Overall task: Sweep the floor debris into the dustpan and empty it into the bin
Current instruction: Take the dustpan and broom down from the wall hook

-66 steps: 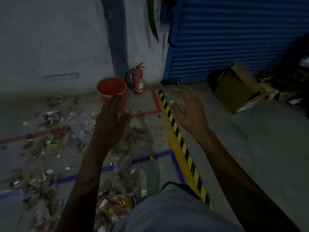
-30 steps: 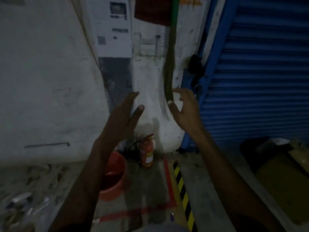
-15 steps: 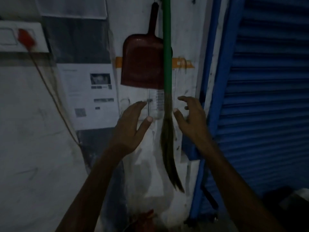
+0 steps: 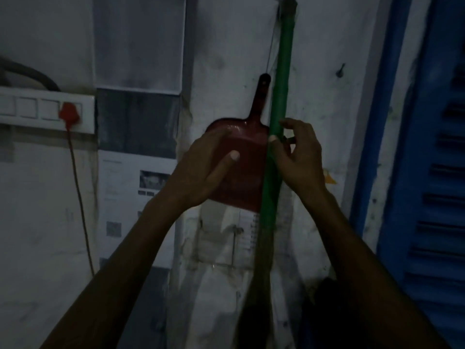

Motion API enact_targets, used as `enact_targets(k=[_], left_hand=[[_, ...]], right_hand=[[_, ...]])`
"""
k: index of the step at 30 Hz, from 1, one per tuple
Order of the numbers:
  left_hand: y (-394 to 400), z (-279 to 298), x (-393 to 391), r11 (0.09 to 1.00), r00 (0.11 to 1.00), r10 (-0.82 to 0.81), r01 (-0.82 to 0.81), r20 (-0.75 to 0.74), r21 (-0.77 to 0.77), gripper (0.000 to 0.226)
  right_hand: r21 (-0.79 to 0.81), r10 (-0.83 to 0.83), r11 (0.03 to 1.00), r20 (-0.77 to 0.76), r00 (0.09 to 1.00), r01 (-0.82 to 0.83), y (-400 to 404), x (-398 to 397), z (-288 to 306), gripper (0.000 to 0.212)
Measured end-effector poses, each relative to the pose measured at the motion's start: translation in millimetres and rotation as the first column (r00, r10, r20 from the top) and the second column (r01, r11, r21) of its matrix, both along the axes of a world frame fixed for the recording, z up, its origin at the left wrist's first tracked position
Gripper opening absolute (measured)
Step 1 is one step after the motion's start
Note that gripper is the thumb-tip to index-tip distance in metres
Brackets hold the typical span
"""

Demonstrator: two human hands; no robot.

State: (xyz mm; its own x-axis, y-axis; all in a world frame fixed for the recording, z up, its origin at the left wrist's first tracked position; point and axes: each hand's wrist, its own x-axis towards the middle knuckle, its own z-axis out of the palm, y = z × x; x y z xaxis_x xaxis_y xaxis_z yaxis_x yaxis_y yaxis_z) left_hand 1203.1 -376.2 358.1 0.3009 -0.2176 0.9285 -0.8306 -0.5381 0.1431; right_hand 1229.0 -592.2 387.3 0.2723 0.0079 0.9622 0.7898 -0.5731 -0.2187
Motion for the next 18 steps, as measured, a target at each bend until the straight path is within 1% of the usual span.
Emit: enact_targets(k=[3, 7, 11, 14, 16, 18], left_hand=[[-9, 37, 19, 0.999, 0.999, 0.036, -0.036, 0.004, 0.008, 0.057], [-33, 97, 45, 0.998, 1.000, 0.014, -0.013, 0.019, -0.060, 0.053], [-50, 156, 70, 0.999, 0.990, 0.004, 0.003, 0.142, -0.043, 0.054], [-57, 197, 86, 0.999, 0.981, -0.003, 0.010, 0.194, -0.036, 0.053], [-63, 222, 94, 0.998, 0.984, -0.014, 0.023, 0.175, -0.052, 0.053], [-69, 246, 98, 0.997, 0.993, -0.019, 0.028, 0.117, -0.078, 0.053]], right_hand=[[0.008, -0.003, 1.000, 0.074, 0.997, 0.003, 0, 21, 37, 0.038], [0.034, -0.047, 0.999, 0.153, 0.987, 0.043, -7, 41, 85, 0.036], [0.107, -0.099, 0.991, 0.128, 0.987, 0.085, -12, 58, 134, 0.036], [0.170, -0.078, 0.983, 0.089, 0.993, 0.062, -13, 67, 163, 0.040], [0.208, -0.066, 0.976, 0.035, 0.997, 0.057, -9, 68, 179, 0.042], [0.252, -0.028, 0.967, -0.028, 0.999, 0.034, -4, 65, 196, 0.037]])
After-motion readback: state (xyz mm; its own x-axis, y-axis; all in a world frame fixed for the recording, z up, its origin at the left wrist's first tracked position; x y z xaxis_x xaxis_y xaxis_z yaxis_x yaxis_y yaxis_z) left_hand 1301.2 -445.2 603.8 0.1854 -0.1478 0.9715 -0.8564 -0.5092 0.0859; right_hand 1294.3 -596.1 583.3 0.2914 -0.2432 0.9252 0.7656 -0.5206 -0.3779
